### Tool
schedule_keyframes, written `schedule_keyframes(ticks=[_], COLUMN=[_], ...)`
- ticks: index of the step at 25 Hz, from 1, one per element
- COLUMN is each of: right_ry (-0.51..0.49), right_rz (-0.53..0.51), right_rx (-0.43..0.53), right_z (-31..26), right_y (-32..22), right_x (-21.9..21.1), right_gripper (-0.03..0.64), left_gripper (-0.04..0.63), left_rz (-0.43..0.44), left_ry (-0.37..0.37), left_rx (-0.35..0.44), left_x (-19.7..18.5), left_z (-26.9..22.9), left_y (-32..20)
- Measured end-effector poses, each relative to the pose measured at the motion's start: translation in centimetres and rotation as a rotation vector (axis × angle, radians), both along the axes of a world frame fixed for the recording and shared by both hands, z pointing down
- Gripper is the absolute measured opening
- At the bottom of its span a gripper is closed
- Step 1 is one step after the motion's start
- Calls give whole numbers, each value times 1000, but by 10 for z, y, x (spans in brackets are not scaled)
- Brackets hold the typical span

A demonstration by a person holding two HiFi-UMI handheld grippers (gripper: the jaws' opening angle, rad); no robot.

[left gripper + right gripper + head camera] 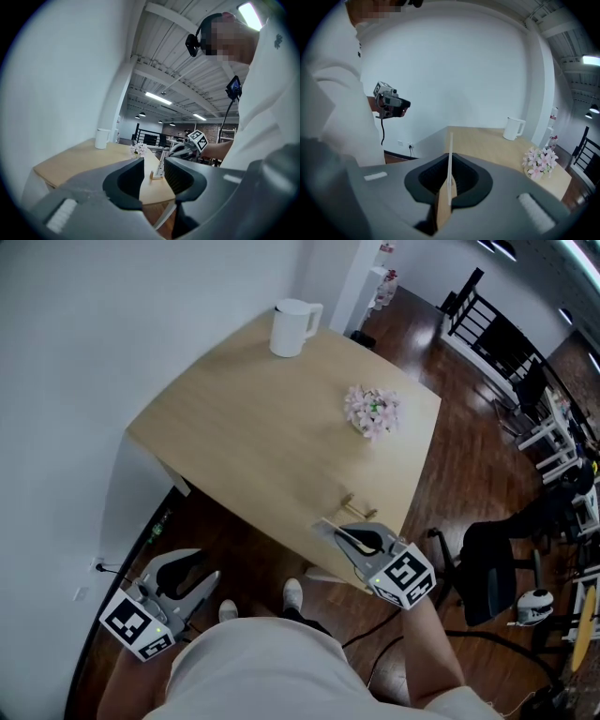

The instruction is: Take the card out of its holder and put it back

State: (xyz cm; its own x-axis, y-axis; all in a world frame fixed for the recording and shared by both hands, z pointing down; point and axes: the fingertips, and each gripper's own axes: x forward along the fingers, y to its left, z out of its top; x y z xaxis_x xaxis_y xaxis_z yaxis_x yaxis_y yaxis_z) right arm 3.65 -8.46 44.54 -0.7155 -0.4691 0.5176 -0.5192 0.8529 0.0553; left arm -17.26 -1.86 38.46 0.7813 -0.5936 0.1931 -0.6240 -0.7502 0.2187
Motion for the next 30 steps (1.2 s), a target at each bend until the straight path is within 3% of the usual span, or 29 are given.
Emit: schedule_keyframes(ticks=[8, 15, 22, 30], right_ry=[9, -7, -22, -33], right_rz=[-42, -44, -17, 11], right_rx=[3, -7, 4, 13], right_z=[-24, -34, -45, -43], right_y=[82, 130, 140, 113], right_x=[-77, -111, -106, -59], right_gripper=[21, 21, 21, 21], left_gripper=[141, 141, 138, 141], left_rz=[62, 121, 171, 189], left_ry=[6, 3, 6, -16], left_rx=[0, -16, -4, 14], left_x=[-45, -60, -47, -15], left_z=[4, 16, 16, 15], left_y=[36, 52, 55, 41])
